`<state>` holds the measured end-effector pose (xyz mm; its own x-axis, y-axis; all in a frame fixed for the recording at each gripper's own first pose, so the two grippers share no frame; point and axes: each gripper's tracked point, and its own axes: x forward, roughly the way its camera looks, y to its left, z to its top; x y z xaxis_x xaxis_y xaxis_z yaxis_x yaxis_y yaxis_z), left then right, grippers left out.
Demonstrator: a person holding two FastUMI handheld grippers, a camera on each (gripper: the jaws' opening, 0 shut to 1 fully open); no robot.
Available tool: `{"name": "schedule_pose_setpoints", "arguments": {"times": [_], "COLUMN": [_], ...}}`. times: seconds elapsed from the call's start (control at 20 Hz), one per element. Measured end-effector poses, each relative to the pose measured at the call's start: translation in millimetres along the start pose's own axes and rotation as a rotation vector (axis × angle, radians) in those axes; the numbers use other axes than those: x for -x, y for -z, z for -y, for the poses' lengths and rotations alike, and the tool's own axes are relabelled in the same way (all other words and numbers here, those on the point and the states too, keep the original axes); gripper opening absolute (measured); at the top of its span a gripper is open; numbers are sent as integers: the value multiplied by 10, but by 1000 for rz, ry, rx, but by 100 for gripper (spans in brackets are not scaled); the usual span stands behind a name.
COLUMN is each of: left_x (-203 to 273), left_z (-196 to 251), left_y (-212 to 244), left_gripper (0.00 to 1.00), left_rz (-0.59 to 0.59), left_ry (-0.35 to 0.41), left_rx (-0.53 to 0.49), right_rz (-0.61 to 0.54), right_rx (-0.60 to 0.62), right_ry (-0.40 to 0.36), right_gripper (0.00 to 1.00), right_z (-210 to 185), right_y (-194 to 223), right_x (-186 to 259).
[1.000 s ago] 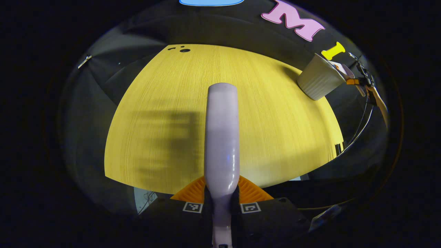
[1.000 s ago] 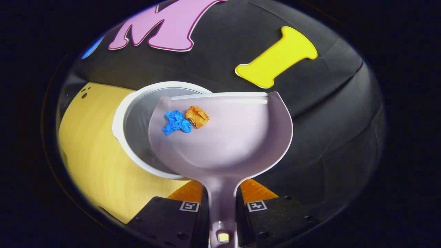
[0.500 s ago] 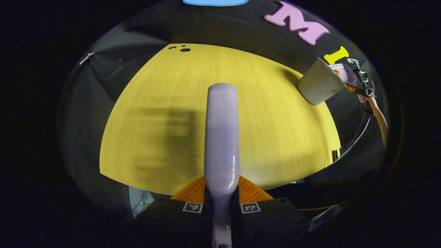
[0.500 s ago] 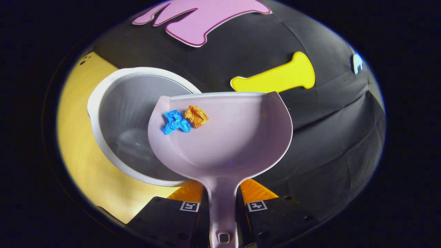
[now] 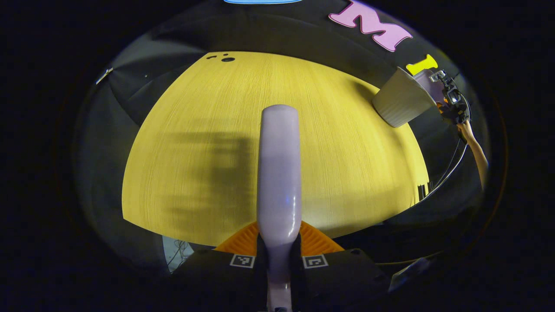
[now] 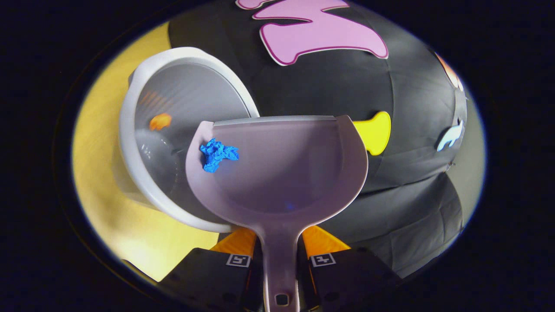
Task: Pick up the small broom and dustpan from the desktop, sweep the trash into the dustpan with the broom, and then empty the trash into the garbage bin.
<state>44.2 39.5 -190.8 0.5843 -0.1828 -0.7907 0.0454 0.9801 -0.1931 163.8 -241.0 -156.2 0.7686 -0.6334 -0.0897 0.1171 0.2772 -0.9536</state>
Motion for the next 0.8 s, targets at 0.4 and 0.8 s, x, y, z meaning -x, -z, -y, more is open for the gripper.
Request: {"name": "schedule_pose_setpoints", "arguments": {"times": [0.4,0.8], "left_x": [-42,4], "left_z": [101,140], "left_y": [-3,-22], "left_gripper": [25,25], "left_rz": [-12,-1], "left_ry": [3,-5], "left_rx": [-24,-22], "right_rz": [3,31], "right_rx": [190,245], "right_ry": [15,-47], "right_gripper": [35,35], "right_z": [122,392], "right_y": [-4,27], "right_x": [-125,-421]}}
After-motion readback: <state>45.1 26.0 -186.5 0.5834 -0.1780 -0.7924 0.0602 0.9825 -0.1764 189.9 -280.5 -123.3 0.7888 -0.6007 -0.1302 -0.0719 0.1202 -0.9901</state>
